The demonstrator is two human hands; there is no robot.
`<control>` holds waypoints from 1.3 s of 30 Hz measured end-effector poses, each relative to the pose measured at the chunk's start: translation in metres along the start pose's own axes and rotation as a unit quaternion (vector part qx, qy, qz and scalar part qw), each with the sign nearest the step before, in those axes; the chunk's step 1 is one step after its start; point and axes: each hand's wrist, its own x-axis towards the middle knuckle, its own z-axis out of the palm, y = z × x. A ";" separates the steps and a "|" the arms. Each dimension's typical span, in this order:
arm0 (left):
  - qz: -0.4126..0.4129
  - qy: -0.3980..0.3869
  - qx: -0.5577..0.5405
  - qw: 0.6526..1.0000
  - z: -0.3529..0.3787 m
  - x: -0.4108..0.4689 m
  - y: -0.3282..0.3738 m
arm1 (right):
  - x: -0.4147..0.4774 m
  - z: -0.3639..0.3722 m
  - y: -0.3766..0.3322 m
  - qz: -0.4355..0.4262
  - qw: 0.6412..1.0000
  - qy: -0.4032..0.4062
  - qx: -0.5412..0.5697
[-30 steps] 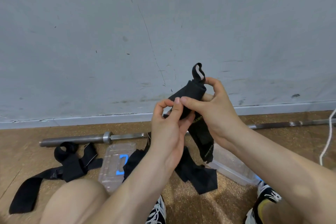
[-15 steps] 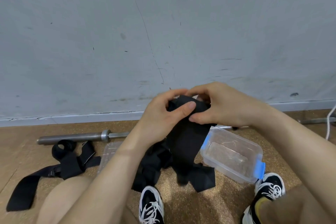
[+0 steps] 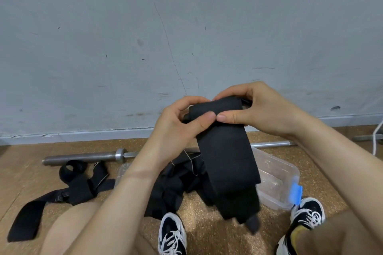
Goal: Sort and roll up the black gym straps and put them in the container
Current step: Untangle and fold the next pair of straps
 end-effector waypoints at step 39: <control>-0.069 0.077 -0.090 0.991 0.003 -0.002 0.003 | 0.000 0.039 0.006 0.058 0.992 0.088 -0.067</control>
